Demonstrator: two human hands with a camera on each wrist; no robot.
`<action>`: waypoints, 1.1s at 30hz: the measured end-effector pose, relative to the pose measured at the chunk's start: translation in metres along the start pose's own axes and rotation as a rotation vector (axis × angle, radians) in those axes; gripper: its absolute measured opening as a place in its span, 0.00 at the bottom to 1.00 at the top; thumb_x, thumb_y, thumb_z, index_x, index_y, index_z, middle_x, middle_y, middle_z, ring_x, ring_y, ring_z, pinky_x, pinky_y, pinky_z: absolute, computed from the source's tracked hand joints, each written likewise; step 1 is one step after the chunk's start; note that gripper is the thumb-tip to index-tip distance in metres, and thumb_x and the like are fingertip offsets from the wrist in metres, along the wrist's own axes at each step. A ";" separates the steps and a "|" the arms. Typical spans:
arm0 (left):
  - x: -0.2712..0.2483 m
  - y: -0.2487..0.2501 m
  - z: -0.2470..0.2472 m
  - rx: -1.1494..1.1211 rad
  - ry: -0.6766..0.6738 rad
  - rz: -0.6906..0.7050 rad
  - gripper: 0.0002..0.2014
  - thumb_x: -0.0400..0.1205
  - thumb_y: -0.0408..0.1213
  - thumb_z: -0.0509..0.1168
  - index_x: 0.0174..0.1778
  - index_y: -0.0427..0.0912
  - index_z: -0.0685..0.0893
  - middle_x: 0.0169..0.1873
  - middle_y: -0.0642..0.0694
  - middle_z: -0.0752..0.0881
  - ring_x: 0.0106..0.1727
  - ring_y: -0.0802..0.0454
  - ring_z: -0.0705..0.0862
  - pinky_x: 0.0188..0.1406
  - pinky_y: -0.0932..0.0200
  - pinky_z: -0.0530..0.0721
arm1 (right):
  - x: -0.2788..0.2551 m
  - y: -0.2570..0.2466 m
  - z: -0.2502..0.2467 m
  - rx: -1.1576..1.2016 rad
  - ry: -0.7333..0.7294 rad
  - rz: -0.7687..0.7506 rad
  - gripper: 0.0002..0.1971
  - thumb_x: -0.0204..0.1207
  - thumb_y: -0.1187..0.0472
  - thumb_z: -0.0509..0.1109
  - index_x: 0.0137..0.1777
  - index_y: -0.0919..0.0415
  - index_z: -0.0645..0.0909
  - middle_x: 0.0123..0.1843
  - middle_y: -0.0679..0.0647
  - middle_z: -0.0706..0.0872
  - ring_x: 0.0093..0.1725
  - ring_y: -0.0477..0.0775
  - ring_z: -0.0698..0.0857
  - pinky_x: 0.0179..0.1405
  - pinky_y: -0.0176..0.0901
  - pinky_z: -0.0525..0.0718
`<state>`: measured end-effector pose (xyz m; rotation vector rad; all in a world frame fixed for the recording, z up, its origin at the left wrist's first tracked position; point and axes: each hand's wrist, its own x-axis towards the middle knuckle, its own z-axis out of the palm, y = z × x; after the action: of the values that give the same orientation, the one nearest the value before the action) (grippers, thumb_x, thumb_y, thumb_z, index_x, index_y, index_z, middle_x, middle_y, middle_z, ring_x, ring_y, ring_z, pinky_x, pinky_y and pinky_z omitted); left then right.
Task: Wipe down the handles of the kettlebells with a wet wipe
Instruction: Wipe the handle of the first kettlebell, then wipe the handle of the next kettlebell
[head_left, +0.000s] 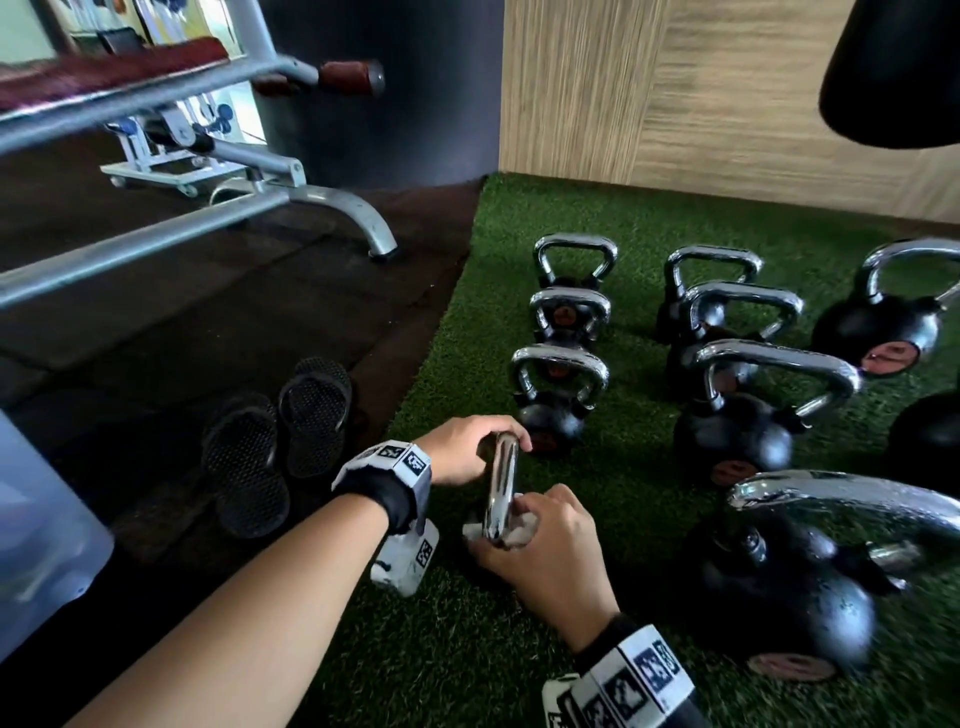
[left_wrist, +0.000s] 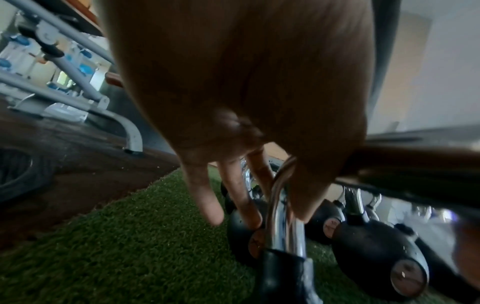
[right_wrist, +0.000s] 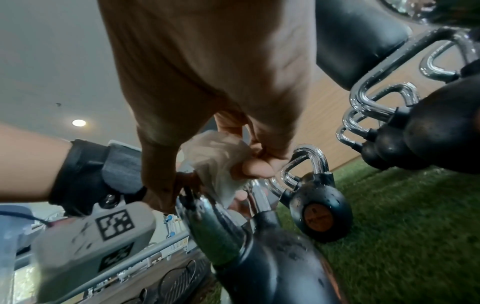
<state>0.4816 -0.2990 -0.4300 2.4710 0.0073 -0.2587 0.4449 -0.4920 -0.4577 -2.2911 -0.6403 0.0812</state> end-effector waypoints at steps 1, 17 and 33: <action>-0.003 -0.001 0.001 -0.001 0.022 -0.011 0.34 0.74 0.19 0.56 0.57 0.68 0.83 0.51 0.54 0.88 0.35 0.42 0.85 0.31 0.56 0.77 | 0.001 0.000 -0.003 -0.040 0.000 -0.017 0.19 0.57 0.38 0.83 0.34 0.49 0.81 0.41 0.42 0.74 0.38 0.40 0.77 0.31 0.26 0.72; -0.063 -0.022 0.047 -0.157 0.528 -0.056 0.18 0.77 0.42 0.74 0.61 0.64 0.85 0.48 0.61 0.89 0.42 0.65 0.88 0.46 0.63 0.87 | 0.010 0.018 -0.050 -0.305 -0.007 -0.155 0.13 0.72 0.66 0.78 0.56 0.56 0.88 0.50 0.45 0.67 0.52 0.51 0.78 0.52 0.32 0.74; 0.068 -0.008 -0.094 -0.015 0.003 -0.394 0.18 0.79 0.20 0.71 0.57 0.47 0.88 0.50 0.44 0.91 0.60 0.44 0.90 0.67 0.47 0.84 | 0.116 0.012 -0.192 0.025 -0.102 -0.138 0.18 0.71 0.62 0.78 0.61 0.48 0.91 0.39 0.33 0.76 0.43 0.16 0.76 0.42 0.13 0.70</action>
<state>0.5648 -0.2392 -0.3748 2.4380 0.4988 -0.4203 0.5983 -0.5690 -0.3124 -2.2228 -0.8437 0.1404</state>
